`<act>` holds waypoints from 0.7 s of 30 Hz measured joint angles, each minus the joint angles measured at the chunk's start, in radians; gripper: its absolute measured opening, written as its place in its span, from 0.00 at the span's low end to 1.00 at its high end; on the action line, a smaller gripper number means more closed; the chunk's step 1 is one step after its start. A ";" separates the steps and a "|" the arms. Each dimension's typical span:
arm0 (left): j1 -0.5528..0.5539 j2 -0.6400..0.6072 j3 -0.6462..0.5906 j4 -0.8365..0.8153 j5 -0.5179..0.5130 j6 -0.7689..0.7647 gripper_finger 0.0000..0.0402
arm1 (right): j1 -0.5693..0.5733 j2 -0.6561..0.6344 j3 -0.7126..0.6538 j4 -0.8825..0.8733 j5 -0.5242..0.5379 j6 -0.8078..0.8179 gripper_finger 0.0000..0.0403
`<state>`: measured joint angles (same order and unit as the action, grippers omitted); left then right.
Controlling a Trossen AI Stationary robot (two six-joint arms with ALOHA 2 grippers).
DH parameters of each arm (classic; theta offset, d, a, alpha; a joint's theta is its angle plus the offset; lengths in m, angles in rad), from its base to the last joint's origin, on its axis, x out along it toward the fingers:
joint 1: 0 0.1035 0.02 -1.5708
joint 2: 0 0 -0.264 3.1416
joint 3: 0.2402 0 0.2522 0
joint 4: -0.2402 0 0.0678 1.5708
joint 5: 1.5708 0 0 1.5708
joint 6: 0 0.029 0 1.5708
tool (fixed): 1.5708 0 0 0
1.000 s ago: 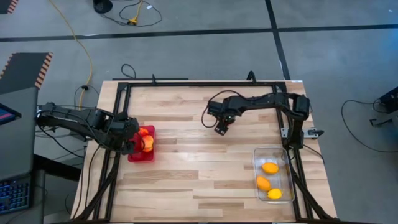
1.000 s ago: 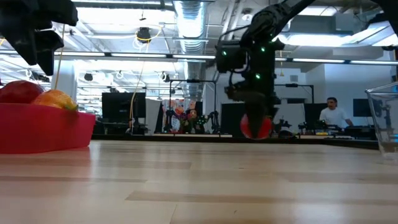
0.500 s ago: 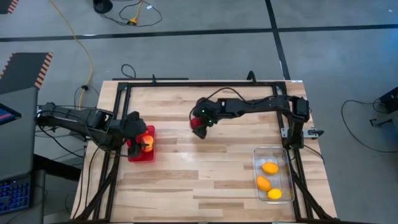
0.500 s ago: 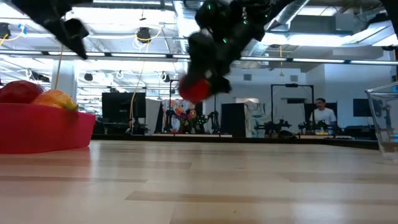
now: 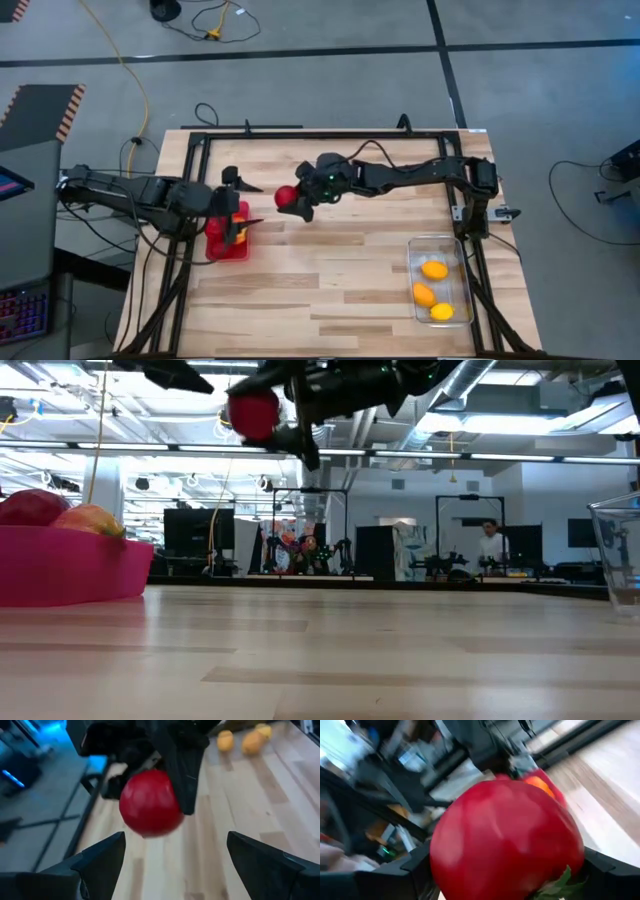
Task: Sort produce into baskets
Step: Put the red tomato into the red bin
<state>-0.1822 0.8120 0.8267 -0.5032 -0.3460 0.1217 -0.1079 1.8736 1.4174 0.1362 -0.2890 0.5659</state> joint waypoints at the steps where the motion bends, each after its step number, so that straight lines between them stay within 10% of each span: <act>1: 0.000 0.000 0.000 0.018 -0.009 0.016 0.84 | 0.001 0.000 0.000 0.027 -0.001 0.026 0.83; 21: 0.001 0.090 0.000 0.291 -0.084 0.200 0.84 | 0.024 0.000 -0.001 0.261 -0.004 0.232 0.83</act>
<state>-0.1816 0.9021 0.8265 -0.2119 -0.4302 0.3215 -0.0837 1.8732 1.4162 0.3974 -0.2928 0.7975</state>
